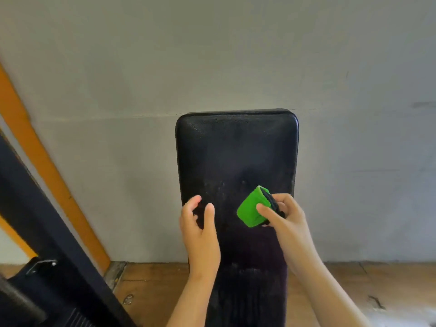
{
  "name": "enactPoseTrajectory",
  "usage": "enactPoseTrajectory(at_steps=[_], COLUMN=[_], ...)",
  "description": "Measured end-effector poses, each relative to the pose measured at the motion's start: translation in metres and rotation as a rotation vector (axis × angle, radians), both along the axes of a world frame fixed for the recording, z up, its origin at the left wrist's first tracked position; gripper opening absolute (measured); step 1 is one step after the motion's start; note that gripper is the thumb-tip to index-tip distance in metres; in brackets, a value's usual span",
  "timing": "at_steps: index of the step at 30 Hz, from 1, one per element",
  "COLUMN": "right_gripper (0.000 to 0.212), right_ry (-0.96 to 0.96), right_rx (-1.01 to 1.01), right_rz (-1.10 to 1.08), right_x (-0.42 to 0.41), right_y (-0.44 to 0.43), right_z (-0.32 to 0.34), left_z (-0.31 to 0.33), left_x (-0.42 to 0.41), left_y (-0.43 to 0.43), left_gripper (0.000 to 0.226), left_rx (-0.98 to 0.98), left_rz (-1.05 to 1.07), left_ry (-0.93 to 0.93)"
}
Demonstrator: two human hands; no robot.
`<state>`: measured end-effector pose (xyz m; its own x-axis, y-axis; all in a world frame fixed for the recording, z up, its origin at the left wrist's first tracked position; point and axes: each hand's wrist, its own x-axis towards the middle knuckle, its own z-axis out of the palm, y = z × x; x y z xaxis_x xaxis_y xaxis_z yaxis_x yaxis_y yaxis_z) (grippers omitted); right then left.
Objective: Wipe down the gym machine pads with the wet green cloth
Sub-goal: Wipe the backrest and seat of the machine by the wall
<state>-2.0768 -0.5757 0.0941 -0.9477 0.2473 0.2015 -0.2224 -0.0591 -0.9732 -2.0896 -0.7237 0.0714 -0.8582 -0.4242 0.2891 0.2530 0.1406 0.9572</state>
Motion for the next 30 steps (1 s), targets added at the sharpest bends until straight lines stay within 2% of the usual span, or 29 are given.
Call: enactPoseTrajectory(at_steps=[1,3,5,6,9,14,17,19,20,23,25,30], right_gripper=[0.01,0.008,0.007,0.011,0.026,0.028,0.015,0.003,0.006,0.006,0.018,0.035], right_ry=[-0.005,-0.03,-0.051,-0.053,-0.036,-0.006,0.064,0.114,0.147,0.309,0.44,0.601], right_rx=[-0.037,-0.099,-0.156,-0.175,-0.216,-0.208,0.039,0.248,0.355,0.635,0.83,1.142], right_rz=[0.016,0.04,0.049,0.049,0.082,0.16,0.138,0.012,-0.077,-0.271,-0.351,-0.419], right_x=[0.003,0.01,0.017,0.02,0.029,0.035,0.032,0.021,0.013,-0.011,-0.029,-0.067], right_y=[-0.007,-0.019,-0.03,-0.033,-0.038,-0.037,-0.027,-0.014,-0.007,0.013,0.023,0.044], right_z=[-0.005,-0.012,-0.018,-0.019,-0.021,-0.019,-0.019,-0.015,-0.01,0.009,0.019,0.032], left_z=[0.001,0.002,0.001,0.002,0.007,0.008,0.013,0.016,0.016,0.015,0.015,0.036], left_x=[0.016,0.04,0.051,0.054,0.054,0.053,0.043,0.032,0.026,0.01,0.002,-0.025], left_y=[0.008,0.021,0.026,0.027,0.031,0.03,0.016,0.001,-0.008,-0.033,-0.044,-0.061], left_gripper=[0.034,0.055,0.072,0.071,0.045,0.037,0.028,0.019,0.016,0.022,0.026,0.022], left_rx=[0.046,0.188,0.278,0.286,0.296,0.437,0.549,0.57,0.546,0.402,0.292,-0.004], left_rz=[-0.131,-0.371,-0.45,-0.46,-0.42,-0.35,-0.266,-0.178,-0.14,-0.051,-0.021,0.001], left_ry=[-0.056,-0.178,-0.2,-0.174,-0.121,-0.084,-0.054,-0.038,-0.039,-0.056,-0.047,0.028])
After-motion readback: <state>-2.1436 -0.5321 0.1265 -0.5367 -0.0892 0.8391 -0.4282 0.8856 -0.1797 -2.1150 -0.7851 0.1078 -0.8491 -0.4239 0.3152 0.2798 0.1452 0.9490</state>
